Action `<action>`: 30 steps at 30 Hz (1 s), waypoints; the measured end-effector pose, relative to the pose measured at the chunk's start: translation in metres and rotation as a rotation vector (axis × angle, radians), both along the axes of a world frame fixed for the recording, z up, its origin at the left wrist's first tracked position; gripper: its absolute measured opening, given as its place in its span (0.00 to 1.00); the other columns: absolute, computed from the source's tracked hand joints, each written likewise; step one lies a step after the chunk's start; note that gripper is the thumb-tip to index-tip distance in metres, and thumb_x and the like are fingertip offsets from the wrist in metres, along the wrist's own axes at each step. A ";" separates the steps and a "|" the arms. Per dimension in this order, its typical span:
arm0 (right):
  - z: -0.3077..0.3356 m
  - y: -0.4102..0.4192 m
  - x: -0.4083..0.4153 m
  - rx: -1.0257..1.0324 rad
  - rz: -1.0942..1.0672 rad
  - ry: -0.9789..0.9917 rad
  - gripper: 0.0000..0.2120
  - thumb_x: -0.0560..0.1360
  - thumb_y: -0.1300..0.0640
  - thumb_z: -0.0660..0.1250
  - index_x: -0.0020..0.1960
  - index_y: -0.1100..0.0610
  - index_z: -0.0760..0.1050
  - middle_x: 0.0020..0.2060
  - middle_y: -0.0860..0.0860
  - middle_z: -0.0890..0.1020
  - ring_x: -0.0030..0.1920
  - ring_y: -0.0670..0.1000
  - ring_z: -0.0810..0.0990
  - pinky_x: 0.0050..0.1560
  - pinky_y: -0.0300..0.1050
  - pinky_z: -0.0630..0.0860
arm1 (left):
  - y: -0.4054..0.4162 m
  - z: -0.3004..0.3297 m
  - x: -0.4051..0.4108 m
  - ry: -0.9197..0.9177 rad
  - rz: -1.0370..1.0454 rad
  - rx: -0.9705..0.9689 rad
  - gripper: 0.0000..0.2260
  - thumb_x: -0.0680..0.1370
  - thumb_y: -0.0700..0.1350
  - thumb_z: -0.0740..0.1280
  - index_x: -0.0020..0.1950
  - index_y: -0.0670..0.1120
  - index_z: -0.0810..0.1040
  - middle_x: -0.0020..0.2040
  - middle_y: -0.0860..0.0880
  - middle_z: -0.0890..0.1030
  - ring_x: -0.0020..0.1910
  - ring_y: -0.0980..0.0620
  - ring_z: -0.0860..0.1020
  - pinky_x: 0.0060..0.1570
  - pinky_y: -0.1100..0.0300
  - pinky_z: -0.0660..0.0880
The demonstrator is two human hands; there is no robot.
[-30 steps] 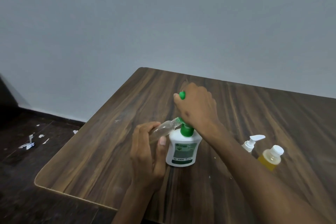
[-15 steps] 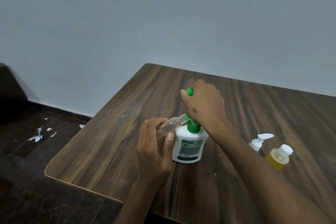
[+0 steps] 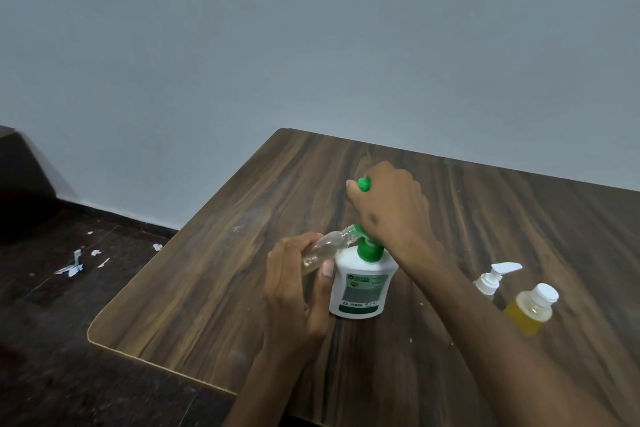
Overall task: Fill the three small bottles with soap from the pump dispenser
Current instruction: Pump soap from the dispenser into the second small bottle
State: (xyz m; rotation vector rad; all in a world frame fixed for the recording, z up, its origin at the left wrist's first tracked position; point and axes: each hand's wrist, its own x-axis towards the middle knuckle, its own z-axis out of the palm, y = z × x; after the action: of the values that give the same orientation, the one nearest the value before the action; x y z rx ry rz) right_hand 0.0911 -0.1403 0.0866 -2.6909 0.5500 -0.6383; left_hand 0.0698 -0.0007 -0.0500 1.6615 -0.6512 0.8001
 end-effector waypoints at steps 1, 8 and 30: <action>0.002 0.000 0.000 -0.004 0.008 0.000 0.18 0.81 0.46 0.61 0.37 0.54 0.65 0.34 0.49 0.72 0.33 0.51 0.70 0.31 0.46 0.59 | 0.000 0.001 -0.001 -0.004 0.003 -0.002 0.10 0.84 0.46 0.64 0.63 0.46 0.78 0.56 0.52 0.81 0.53 0.48 0.81 0.49 0.45 0.78; 0.004 0.003 -0.004 0.013 0.003 0.022 0.17 0.82 0.46 0.61 0.39 0.53 0.67 0.34 0.48 0.71 0.32 0.47 0.68 0.30 0.44 0.58 | 0.000 -0.002 0.000 0.024 -0.001 -0.007 0.11 0.84 0.47 0.64 0.63 0.45 0.79 0.57 0.52 0.81 0.54 0.47 0.82 0.49 0.44 0.79; 0.007 0.004 -0.006 -0.040 0.033 0.023 0.15 0.83 0.45 0.59 0.43 0.54 0.67 0.35 0.48 0.69 0.39 0.54 0.71 0.41 0.48 0.66 | 0.000 0.002 -0.002 0.006 0.010 -0.002 0.10 0.83 0.46 0.64 0.63 0.46 0.79 0.56 0.52 0.80 0.53 0.48 0.80 0.50 0.48 0.78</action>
State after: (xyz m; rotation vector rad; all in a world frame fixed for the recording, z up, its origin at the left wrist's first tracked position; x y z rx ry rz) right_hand 0.0851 -0.1363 0.0937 -2.7424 0.5035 -0.6161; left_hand 0.0681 -0.0010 -0.0484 1.6658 -0.6383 0.8021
